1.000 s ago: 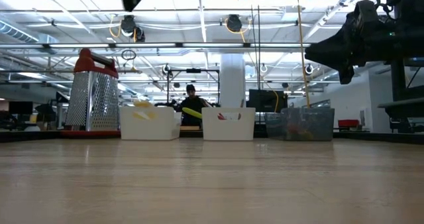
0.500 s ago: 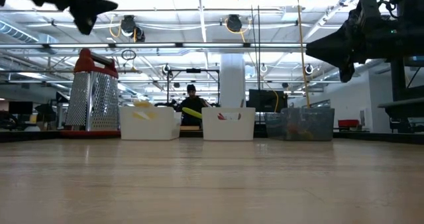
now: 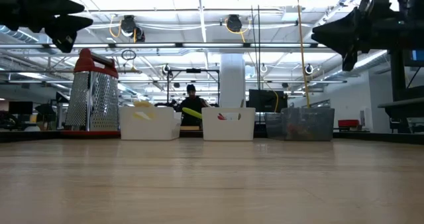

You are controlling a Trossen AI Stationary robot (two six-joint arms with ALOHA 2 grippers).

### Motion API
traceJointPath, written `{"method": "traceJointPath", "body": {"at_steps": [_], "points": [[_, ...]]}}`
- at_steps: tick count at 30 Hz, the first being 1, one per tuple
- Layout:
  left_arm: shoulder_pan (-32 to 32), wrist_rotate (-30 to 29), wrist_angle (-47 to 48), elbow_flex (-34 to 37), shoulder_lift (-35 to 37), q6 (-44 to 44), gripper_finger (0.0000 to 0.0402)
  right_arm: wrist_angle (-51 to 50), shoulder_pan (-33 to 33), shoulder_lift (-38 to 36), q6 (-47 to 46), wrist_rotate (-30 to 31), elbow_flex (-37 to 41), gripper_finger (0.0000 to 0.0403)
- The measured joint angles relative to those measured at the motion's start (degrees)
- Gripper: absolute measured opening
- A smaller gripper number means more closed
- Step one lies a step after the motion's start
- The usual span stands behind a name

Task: Pick & Place Kitchen Items
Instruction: Return to Home Position

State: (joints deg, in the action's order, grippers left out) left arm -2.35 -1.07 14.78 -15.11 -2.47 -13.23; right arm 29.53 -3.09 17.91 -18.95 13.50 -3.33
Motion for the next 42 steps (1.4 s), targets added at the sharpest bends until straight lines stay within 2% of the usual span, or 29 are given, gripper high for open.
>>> {"method": "traceJointPath", "body": {"at_steps": [5, 10, 15, 24, 29, 35, 42], "points": [[0.02, 0.01, 5.16, -0.07, 2.22, 2.33, 0.0147, -8.23, 0.01, -5.93, -1.29, 0.01, 0.0, 0.0068], [0.02, -0.45, 4.44, 1.27, 2.19, 3.22, 0.0147, -15.58, 0.02, -9.07, -4.61, 0.11, 0.0, 0.0068], [0.02, -0.49, 0.2, 2.25, 2.22, 5.55, 0.0148, -16.61, 0.02, -9.29, -4.07, 0.0, 0.01, 0.0068], [0.08, -0.77, -15.28, 12.36, 2.18, 6.14, 0.0147, -19.69, 0.02, -9.29, -5.42, 0.2, 0.0, 0.0068], [0.09, -1.5, -14.48, 13.63, 2.2, 6.98, 0.0148, -20.05, 0.02, -9.29, -3.83, 0.39, 0.01, 0.0068], [0.88, -3.31, -15.26, 13.97, 1.82, 6.95, 0.0147, -21.2, 0.0, -9.29, -3.89, 4.83, 0.0, 0.0068], [2.04, -6.22, -15.43, 14.05, 1.63, -0.34, 0.0147, -20.8, 0.0, -9.29, -2.81, 5.97, 0.0, 0.0068]]}}
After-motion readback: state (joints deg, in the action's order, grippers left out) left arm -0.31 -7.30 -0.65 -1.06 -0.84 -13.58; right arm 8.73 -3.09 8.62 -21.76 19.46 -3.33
